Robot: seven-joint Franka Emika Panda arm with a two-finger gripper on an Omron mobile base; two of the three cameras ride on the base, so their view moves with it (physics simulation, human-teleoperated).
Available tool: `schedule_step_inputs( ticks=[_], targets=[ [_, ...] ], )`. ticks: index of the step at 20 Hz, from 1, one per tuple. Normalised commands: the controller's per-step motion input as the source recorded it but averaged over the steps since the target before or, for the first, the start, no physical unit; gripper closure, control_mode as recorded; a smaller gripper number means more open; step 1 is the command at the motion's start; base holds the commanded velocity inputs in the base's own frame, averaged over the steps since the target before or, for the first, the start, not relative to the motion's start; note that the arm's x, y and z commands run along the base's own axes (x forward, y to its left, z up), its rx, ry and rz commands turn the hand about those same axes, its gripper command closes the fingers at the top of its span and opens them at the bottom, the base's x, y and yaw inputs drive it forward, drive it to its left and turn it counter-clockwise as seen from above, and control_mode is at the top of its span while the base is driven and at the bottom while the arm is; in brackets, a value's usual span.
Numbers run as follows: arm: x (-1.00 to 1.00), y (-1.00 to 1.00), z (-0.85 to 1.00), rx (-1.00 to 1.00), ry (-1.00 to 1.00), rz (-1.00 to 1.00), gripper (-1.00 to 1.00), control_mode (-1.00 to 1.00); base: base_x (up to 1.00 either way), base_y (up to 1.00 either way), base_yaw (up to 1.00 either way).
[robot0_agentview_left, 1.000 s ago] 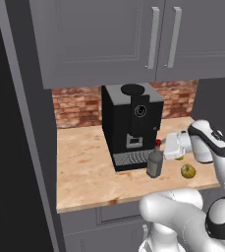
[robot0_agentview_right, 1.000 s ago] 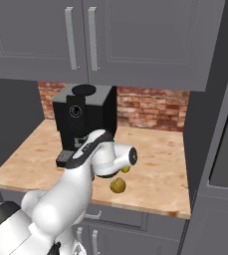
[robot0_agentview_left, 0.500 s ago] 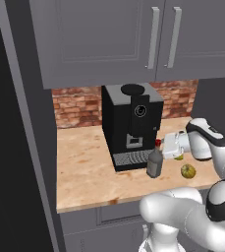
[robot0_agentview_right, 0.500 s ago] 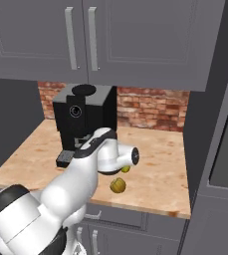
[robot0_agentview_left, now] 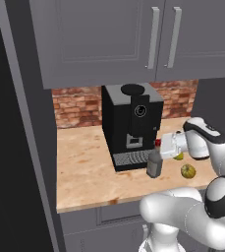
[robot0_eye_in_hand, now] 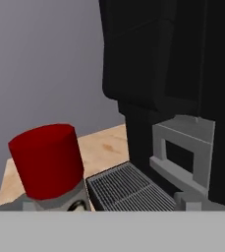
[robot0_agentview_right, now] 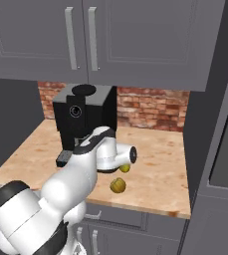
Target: Place the liquor on the top shelf of the fridge to keep it out of children's reach, and place the squash and lemon on lower shelves for easy access.
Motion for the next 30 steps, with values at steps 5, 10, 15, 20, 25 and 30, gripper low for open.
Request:
schedule_step_inputs(
  ticks=[5,10,15,20,25,30],
  targets=[
    [0.0,0.17,0.0,0.0,0.0,0.0,-1.0,-1.0,0.0,0.0,0.0],
    [0.0,0.14,0.0,0.0,0.0,0.0,1.0,-1.0,0.0,0.0,0.0],
    [0.0,0.01,0.0,0.0,0.0,0.0,1.0,-1.0,0.0,0.0,0.0],
    [0.0,0.0,0.0,0.0,0.0,0.0,1.0,-1.0,0.0,0.0,0.0],
    [-0.37,0.0,0.38,0.0,0.0,0.0,1.0,-1.0,0.0,0.0,0.0],
    [-0.64,0.0,0.92,-0.01,0.0,-0.06,1.0,-1.0,0.0,0.0,0.0]
  ],
)
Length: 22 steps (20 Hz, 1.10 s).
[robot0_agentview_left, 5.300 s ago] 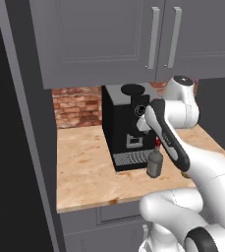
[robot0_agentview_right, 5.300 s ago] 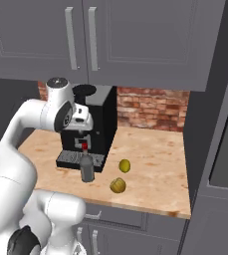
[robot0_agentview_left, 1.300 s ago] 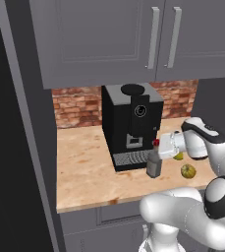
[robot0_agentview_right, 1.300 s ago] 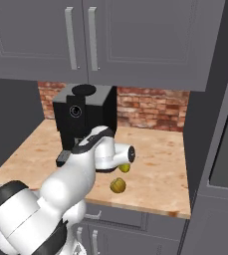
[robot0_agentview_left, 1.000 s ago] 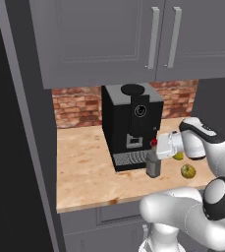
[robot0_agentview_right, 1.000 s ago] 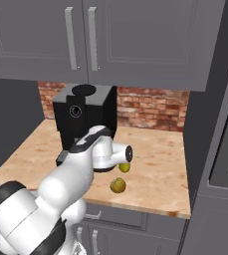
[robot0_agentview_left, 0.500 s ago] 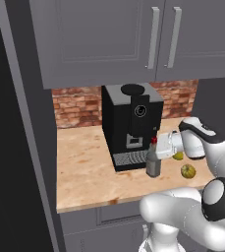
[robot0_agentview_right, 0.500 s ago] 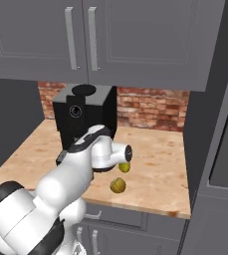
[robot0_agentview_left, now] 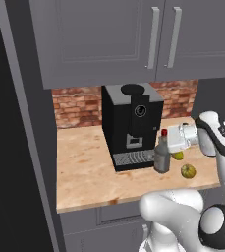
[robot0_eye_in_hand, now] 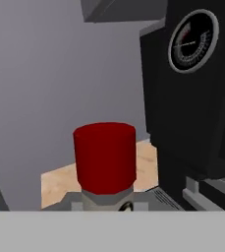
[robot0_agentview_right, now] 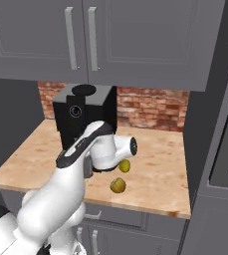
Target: Place the liquor on the top shelf of the fridge to keep it out of children's reach, and place the squash and lemon on lower shelves for easy access.
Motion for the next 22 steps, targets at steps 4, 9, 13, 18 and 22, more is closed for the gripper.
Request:
schedule_step_inputs(
  ticks=[4,9,13,18,22],
  targets=[
    [-0.68,0.0,0.94,-0.05,0.01,-0.15,1.0,-1.0,0.0,0.0,0.0],
    [-0.54,0.0,0.57,-0.11,0.02,-0.22,1.0,-1.0,0.0,0.0,0.0],
    [-0.47,0.01,0.53,-0.1,0.0,-0.18,1.0,-1.0,0.0,0.0,0.0],
    [-0.48,0.03,0.58,-0.09,0.0,-0.16,1.0,-1.0,0.0,0.0,0.0],
    [-0.33,0.2,0.71,-0.11,0.0,-0.18,1.0,-1.0,0.0,0.0,0.0]
  ],
)
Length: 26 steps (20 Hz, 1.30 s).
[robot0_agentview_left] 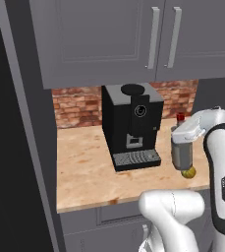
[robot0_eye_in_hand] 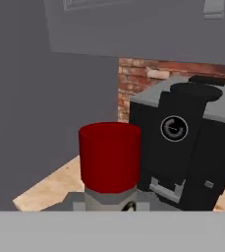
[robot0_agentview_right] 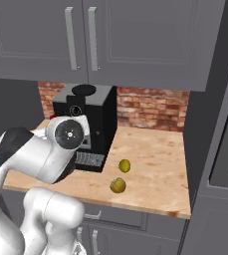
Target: Place the liquor on the top shelf of the fridge to keep it out of children's reach, and place the squash and lemon on lower shelves for easy access.
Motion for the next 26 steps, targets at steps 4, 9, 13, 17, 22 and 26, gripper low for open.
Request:
schedule_step_inputs(
  ticks=[4,9,13,17,22,26],
  targets=[
    [-0.22,0.31,0.76,-0.12,0.0,-0.16,1.0,-1.0,0.0,0.0,0.0],
    [-0.33,0.2,0.64,-0.11,0.0,-0.11,1.0,-1.0,0.0,0.0,0.0],
    [0.0,0.0,0.0,0.0,0.0,0.0,1.0,1.0,-0.69,0.0,-0.01],
    [0.0,0.0,0.0,0.0,0.0,0.0,1.0,1.0,-0.84,0.0,0.05],
    [0.0,0.0,0.0,0.0,0.0,0.0,1.0,1.0,-0.78,0.06,0.19],
    [0.0,0.0,0.0,0.0,0.0,0.0,1.0,1.0,-0.54,0.19,0.35]
  ],
)
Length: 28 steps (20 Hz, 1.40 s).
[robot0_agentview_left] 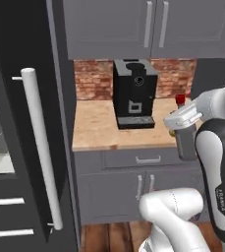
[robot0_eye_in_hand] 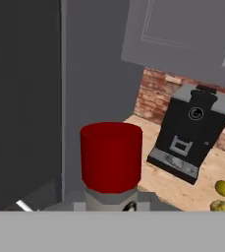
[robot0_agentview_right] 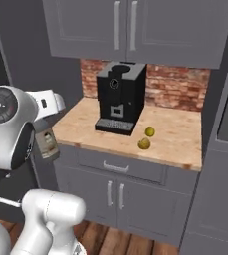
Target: Place the liquor on the top shelf of the fridge to keep it out of children's reach, and place the squash and lemon on lower shelves for easy access.
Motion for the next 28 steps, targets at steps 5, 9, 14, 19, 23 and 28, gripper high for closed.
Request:
schedule_step_inputs(
  ticks=[5,9,14,19,23,28],
  targets=[
    [0.0,0.0,0.0,0.0,0.0,0.0,1.0,1.0,-0.31,0.34,0.51],
    [0.0,0.0,0.0,0.0,0.0,0.0,1.0,1.0,-0.08,0.46,0.6],
    [0.0,0.0,0.0,0.0,0.0,0.0,1.0,1.0,0.0,0.66,0.6],
    [0.0,0.0,0.0,0.0,0.0,0.0,1.0,1.0,0.0,0.89,0.55],
    [0.0,0.0,0.0,0.0,0.0,0.0,1.0,1.0,0.0,1.0,0.45],
    [0.0,0.0,0.0,0.0,0.0,0.0,1.0,1.0,0.02,1.0,0.19]
  ],
)
